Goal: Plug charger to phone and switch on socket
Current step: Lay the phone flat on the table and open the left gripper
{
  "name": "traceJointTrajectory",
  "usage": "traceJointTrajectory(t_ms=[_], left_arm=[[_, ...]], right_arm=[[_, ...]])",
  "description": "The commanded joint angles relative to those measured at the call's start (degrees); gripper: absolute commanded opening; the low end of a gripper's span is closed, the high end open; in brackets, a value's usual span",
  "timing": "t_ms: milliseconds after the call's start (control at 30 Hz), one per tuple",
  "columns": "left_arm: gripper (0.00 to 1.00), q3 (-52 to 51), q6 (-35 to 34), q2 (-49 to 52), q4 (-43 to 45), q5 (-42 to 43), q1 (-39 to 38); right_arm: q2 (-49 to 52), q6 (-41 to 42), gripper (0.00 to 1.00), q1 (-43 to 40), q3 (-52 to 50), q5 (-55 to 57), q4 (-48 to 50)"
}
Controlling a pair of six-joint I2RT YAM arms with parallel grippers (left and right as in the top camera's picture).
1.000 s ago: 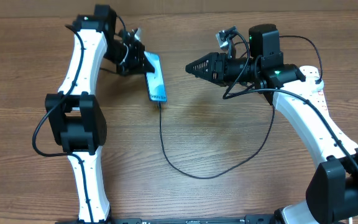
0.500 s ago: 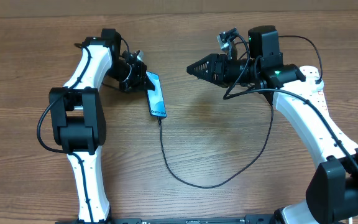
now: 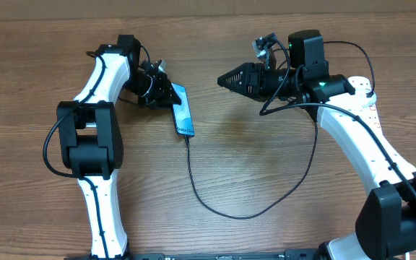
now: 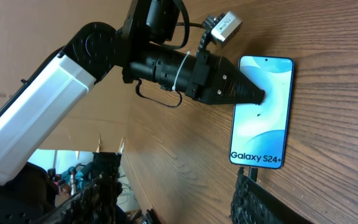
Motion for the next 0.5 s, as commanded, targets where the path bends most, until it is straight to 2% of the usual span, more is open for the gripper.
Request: traceJointTrajectory(t_ms=[0,200,467], left_arm=[[0.31,-0.22,0.24,-0.35,-0.09,-0.26,0.31],[0.38,-0.22,0.24,-0.35,-0.13,-2.10,0.31],[0.37,-0.22,0.22,-0.35,-0.09,-3.17,0.31]], right_arm=[[-0.96,-0.42,0.61,-0.17,0.92,0.42,0.11],[-0.96,-0.39,0.62,-0.17,0.92,0.39,0.09],[-0.96,-0.42,0.61,-0.17,0.92,0.42,-0.07]])
